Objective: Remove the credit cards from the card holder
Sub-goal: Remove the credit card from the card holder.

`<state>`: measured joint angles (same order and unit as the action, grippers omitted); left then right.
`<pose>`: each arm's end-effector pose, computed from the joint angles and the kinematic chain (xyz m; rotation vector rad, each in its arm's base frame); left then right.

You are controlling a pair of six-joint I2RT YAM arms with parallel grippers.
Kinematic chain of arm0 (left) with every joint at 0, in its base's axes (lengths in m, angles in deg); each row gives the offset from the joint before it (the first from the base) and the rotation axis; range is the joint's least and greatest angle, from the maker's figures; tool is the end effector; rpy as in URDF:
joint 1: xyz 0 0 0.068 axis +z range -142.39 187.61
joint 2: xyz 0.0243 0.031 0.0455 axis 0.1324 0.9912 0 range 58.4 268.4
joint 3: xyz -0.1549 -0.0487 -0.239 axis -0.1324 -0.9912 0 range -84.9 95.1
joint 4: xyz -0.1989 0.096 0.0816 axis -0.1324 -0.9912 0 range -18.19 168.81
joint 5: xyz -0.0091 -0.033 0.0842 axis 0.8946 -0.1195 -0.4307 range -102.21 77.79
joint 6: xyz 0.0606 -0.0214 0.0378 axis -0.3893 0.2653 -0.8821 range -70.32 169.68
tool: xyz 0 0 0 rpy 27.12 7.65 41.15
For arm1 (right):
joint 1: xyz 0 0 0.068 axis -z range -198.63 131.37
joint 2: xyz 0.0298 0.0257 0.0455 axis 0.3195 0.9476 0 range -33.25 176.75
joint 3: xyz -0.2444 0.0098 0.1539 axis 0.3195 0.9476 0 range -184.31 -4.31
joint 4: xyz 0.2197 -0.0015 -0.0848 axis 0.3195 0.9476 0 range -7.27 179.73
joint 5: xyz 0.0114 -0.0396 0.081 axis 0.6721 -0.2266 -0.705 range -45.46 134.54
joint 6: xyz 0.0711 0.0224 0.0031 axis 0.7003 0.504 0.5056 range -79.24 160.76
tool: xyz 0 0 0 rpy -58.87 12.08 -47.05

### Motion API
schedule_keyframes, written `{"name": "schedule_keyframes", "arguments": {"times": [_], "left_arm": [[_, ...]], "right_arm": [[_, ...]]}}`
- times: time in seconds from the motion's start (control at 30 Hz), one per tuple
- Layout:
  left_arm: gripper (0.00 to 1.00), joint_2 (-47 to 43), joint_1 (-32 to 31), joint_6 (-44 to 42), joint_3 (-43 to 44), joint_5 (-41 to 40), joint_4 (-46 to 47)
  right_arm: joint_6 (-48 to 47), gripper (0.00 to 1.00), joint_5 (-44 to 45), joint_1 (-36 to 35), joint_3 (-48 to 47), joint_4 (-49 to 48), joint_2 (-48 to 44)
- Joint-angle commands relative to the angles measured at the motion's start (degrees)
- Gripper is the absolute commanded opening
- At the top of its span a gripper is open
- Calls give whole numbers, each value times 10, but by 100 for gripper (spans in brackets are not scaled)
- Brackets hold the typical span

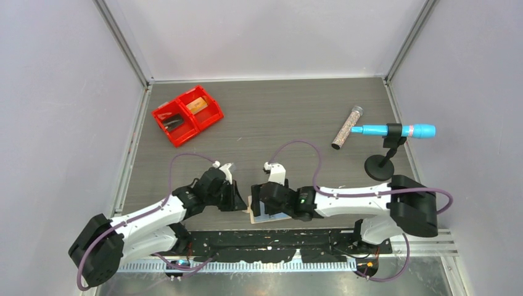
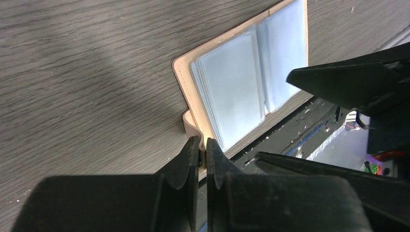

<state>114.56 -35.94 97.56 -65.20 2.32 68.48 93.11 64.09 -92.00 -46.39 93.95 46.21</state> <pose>0.1096 -0.1257 0.1678 0.0331 2.6223 -0.9754 0.0961 0.2484 0.2055 -0.2895 2.4346 0.6305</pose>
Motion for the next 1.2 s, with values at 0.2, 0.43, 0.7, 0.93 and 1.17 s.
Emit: {"name": "schedule_keyframes", "arguments": {"times": [0.2, 0.43, 0.7, 0.93, 1.17], "left_arm": [[0, -32, -4, -5, -3, -15, 4], [0, -38, -3, -8, -5, -19, -4], [0, -39, -3, -8, -6, -21, -6], [0, -42, -3, -9, -5, -26, -13], [0, -46, -4, -14, -3, -38, -31]], "right_arm": [[26, 89, 103, -35, -90, 82, 96], [33, 88, 111, -40, -93, 78, 121], [35, 88, 99, -41, -100, 63, 152], [40, 86, 112, -44, -109, 90, 167], [52, 81, 140, -47, -114, 131, 158]]}}
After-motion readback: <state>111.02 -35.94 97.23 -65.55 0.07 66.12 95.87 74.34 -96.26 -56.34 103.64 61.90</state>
